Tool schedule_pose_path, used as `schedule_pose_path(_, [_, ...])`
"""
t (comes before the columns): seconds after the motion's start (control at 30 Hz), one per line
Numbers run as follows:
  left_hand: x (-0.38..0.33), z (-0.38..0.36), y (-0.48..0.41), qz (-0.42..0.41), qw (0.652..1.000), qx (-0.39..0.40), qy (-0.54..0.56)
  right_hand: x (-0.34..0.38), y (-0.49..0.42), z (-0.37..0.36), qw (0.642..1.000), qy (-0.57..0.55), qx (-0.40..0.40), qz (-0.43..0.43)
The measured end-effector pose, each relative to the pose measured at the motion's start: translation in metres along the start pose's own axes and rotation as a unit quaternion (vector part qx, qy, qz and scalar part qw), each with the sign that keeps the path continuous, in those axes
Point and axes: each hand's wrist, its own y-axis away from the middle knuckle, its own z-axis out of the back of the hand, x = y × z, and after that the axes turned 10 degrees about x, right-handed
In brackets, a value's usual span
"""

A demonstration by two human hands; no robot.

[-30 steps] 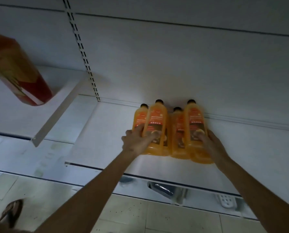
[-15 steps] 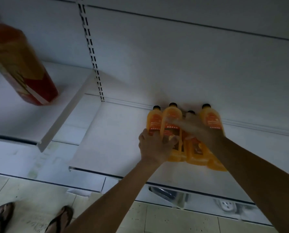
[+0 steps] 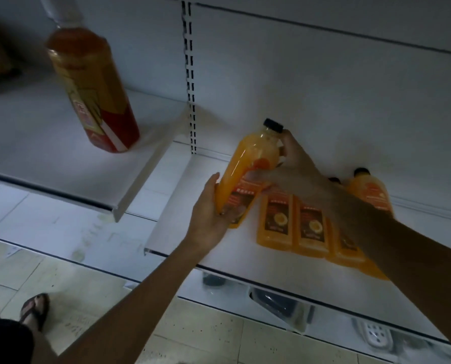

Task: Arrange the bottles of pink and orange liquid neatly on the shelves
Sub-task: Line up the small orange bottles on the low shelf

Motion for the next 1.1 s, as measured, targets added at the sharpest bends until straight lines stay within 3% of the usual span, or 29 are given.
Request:
schedule_pose_path(0.1, [0.035,0.018,0.000,0.082,0.970,-0.017,-0.228,-0.003,-0.018,-0.027,0.992,0.107,-0.032,0.055])
schedule_pose_path(0.17, [0.061,0.029,0.011,0.088,0.895,0.049,-0.435,-0.006,-0.038,-0.039,0.986,0.135,-0.065,0.078])
schedule_pose_path(0.23, [0.086,0.035,0.021,0.063,0.845,0.108,-0.519,-0.005,-0.065,-0.046,0.983,0.139,-0.084,0.088])
schedule_pose_path(0.4, [0.097,0.037,0.022,0.041,0.845,0.104,-0.523,0.012,-0.121,-0.060,0.964,0.219,-0.105,0.104])
schedule_pose_path(0.8, [0.080,0.035,0.017,0.103,0.840,0.141,-0.514,0.018,-0.131,-0.077,0.957,0.207,-0.193,0.071])
schedule_pose_path(0.93, [0.067,0.029,0.023,0.101,0.897,0.083,-0.423,-0.007,-0.099,-0.029,0.923,0.353,-0.152,-0.001])
schedule_pose_path(1.03, [0.055,0.018,0.032,0.071,0.940,0.022,-0.332,-0.048,-0.064,0.016,0.928,0.352,-0.075,-0.097])
schedule_pose_path(1.1, [0.041,0.001,0.027,0.074,0.943,0.047,-0.320,-0.071,-0.044,0.025,0.927,0.339,-0.013,-0.157])
